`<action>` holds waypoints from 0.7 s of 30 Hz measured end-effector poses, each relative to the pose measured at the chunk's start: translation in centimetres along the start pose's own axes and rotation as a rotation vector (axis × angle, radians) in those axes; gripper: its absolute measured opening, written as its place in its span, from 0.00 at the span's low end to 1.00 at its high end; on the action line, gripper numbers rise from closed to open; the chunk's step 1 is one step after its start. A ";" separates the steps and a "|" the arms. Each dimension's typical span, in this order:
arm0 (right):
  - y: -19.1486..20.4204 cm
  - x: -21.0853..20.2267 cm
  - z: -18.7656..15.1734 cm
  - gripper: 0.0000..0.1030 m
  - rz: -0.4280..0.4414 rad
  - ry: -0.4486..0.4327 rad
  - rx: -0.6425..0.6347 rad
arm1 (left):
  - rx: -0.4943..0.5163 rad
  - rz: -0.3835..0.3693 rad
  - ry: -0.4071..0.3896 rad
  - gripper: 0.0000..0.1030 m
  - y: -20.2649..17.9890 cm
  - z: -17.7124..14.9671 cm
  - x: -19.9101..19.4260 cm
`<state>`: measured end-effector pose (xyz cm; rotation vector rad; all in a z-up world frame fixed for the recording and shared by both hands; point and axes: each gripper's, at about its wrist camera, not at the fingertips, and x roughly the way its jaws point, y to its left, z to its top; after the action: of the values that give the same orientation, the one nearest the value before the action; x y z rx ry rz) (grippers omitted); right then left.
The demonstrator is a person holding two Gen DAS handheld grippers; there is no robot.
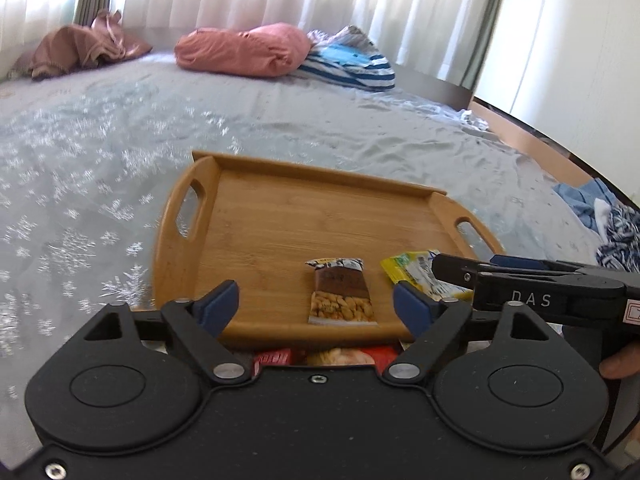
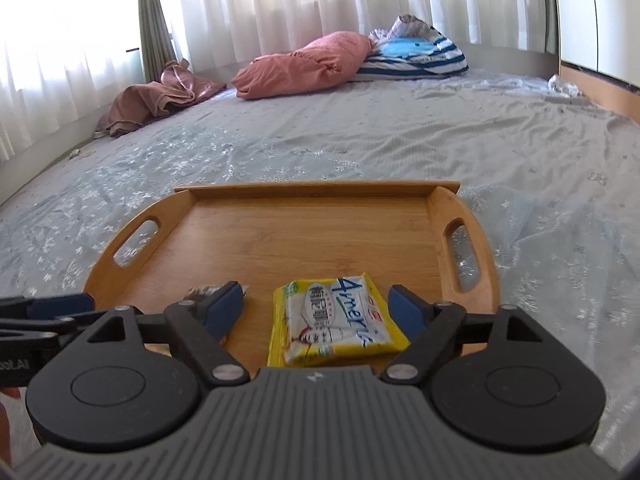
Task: Organize snacks
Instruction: 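Carry both snacks onto the tray and open both tools, then lower the left tool and grasp the red biscuit pack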
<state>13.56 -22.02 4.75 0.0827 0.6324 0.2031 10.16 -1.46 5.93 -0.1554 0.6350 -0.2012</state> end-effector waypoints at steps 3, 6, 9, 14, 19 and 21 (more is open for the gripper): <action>0.3 -1.8 -1.0 0.88 -0.001 -0.012 -0.021 | 0.026 -0.006 -0.019 0.87 -0.3 -1.0 -2.0; 0.5 -3.3 -2.1 0.89 -0.001 -0.017 -0.028 | 0.032 -0.015 -0.022 0.88 -0.5 -2.0 -3.7; 0.6 -4.8 -3.4 0.89 -0.003 -0.026 -0.025 | 0.048 -0.029 -0.019 0.90 -0.6 -3.2 -5.0; 0.9 -7.0 -5.6 0.91 -0.031 -0.050 -0.035 | 0.080 -0.033 -0.011 0.91 -1.1 -5.2 -6.7; 1.4 -8.4 -7.5 0.91 -0.061 -0.055 -0.065 | 0.088 -0.051 0.007 0.92 -1.2 -6.9 -7.4; 1.5 -8.7 -8.2 0.91 -0.072 -0.055 -0.079 | 0.102 -0.048 0.013 0.92 -1.2 -7.5 -7.6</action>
<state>1.55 -22.25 3.38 -0.0105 0.5709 0.1557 -0.50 -1.49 4.54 -0.0712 0.6329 -0.2801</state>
